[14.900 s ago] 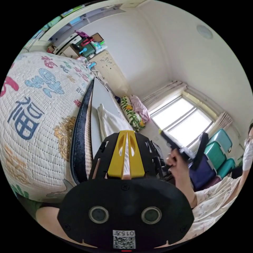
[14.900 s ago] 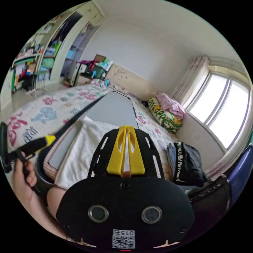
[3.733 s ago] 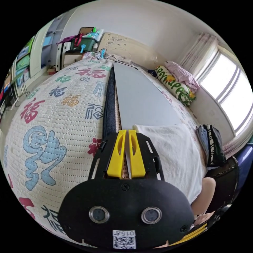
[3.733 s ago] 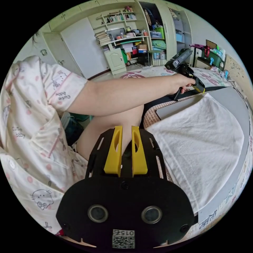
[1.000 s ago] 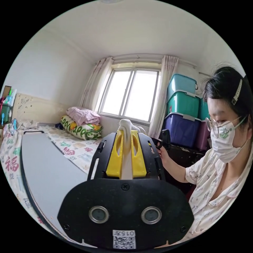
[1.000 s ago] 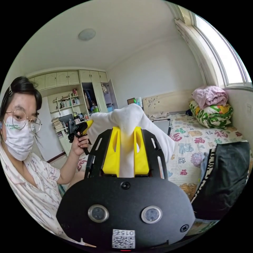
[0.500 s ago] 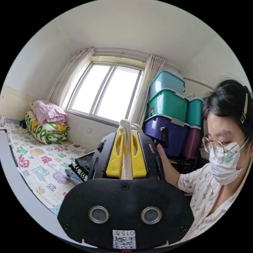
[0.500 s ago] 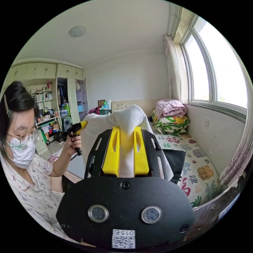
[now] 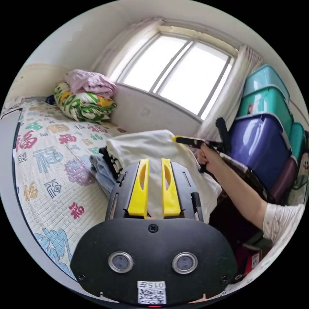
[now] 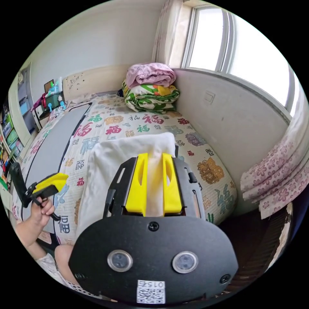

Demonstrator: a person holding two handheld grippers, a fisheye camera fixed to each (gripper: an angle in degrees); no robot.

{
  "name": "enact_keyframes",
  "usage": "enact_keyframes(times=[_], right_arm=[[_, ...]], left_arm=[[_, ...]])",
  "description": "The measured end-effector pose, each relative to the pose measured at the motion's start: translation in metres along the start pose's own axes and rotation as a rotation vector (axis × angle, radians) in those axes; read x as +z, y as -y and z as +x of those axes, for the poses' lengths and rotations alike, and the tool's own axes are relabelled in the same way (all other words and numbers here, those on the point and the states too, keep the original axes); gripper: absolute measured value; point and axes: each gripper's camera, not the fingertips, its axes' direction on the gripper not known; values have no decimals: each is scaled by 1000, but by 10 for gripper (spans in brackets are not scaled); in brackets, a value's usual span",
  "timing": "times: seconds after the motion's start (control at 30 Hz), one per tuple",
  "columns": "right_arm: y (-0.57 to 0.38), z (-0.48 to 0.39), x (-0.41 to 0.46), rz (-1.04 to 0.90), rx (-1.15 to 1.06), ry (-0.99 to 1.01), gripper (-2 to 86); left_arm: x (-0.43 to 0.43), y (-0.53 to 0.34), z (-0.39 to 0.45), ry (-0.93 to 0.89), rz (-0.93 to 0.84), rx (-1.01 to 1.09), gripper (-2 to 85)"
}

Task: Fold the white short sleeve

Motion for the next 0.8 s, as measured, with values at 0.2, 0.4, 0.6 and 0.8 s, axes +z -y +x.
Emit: enact_keyframes(times=[0.2, 0.4, 0.6, 0.8], right_arm=[[-24, 47, 29, 0, 72, 56, 57], [-90, 55, -105, 328, 182, 178, 6], [-280, -15, -280, 969, 111, 526, -5], [-383, -43, -301, 1091, 255, 901, -6]], left_arm=[[89, -49, 48, -3, -285, 166, 62], [32, -65, 84, 54, -88, 199, 29], [-136, -159, 139, 328, 339, 329, 4], [-264, -276, 202, 714, 420, 462, 1]])
